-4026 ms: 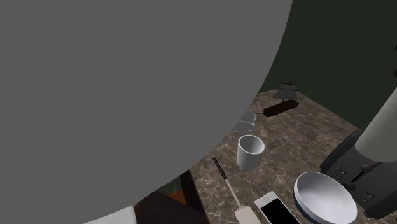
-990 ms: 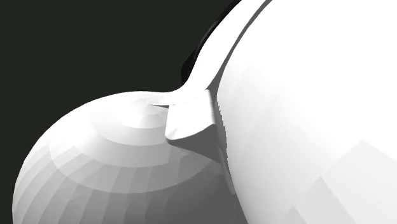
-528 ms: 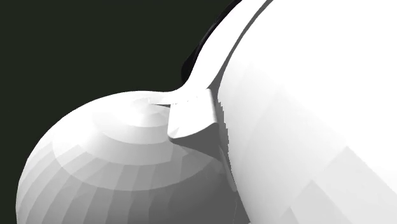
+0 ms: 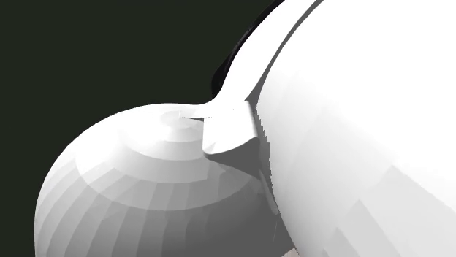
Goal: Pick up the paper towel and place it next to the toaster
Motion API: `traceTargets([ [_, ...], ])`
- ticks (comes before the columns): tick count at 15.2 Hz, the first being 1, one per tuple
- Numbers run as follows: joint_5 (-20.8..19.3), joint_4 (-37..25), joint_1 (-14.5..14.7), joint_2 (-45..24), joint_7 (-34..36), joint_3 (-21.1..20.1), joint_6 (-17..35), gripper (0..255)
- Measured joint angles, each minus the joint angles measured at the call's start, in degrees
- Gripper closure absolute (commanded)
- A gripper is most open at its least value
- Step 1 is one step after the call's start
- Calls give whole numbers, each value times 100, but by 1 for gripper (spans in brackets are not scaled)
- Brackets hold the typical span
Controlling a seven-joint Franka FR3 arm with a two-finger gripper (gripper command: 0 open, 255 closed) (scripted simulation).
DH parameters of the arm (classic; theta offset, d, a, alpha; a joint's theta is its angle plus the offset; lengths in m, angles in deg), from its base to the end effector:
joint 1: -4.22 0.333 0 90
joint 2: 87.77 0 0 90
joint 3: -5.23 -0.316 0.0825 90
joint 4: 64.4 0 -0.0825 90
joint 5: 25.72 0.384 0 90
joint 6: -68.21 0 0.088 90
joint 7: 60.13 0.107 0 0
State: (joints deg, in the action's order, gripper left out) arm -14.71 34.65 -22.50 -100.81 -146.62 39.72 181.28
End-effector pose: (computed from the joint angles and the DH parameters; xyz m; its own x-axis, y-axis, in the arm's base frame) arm 0.3333 -0.5281 0.4716 0.9241 0.3781 0.0562 0.3752 -0.9253 0.0551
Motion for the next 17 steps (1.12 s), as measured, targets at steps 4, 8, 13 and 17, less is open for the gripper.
traceTargets([
  [4, 73, 225, -12, -86, -63, -20, 292, 255],
  [8, 171, 367, -34, -215, -128, -52, 539, 255],
  [13, 212, 503, -40, -254, -168, -65, 705, 255],
  [17, 214, 505, -41, -256, -170, -65, 709, 0],
])
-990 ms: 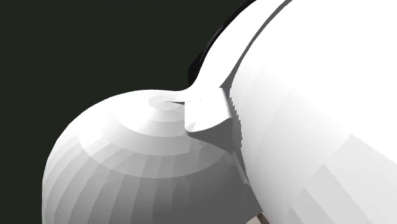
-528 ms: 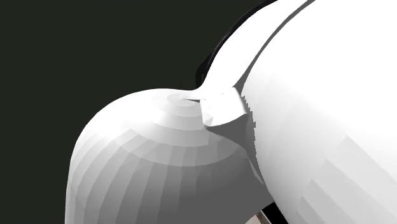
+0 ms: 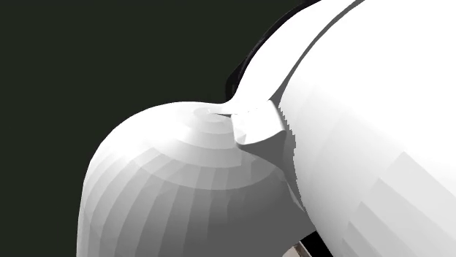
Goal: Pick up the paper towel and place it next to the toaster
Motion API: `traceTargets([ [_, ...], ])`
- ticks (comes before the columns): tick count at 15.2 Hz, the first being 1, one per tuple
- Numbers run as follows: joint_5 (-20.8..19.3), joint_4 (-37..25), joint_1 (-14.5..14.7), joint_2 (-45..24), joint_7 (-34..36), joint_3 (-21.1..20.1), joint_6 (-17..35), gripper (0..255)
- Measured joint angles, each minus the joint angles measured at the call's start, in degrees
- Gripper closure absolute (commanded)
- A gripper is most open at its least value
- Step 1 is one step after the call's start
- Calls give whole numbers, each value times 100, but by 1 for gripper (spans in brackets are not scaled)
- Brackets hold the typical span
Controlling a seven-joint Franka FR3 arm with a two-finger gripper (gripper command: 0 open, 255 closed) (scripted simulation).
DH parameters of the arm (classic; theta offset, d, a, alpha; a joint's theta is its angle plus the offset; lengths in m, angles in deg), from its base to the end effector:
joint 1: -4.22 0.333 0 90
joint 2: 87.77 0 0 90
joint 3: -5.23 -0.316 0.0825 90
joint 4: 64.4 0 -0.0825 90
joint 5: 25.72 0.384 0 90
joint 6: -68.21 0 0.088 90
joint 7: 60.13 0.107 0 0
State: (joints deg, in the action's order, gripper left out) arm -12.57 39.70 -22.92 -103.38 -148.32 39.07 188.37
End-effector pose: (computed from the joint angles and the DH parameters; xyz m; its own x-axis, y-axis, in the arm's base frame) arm 0.3332 -0.5295 0.4165 0.9242 0.3777 0.0560 0.3748 -0.9254 0.0555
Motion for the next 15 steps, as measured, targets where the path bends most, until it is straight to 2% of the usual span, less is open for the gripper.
traceTargets([
  [6, 0, 0, 0, 0, 0, 0, 0, 0],
  [10, -178, -312, 47, 225, 134, 55, -483, 0],
  [15, -217, -398, 40, 277, 142, 76, -618, 0],
])
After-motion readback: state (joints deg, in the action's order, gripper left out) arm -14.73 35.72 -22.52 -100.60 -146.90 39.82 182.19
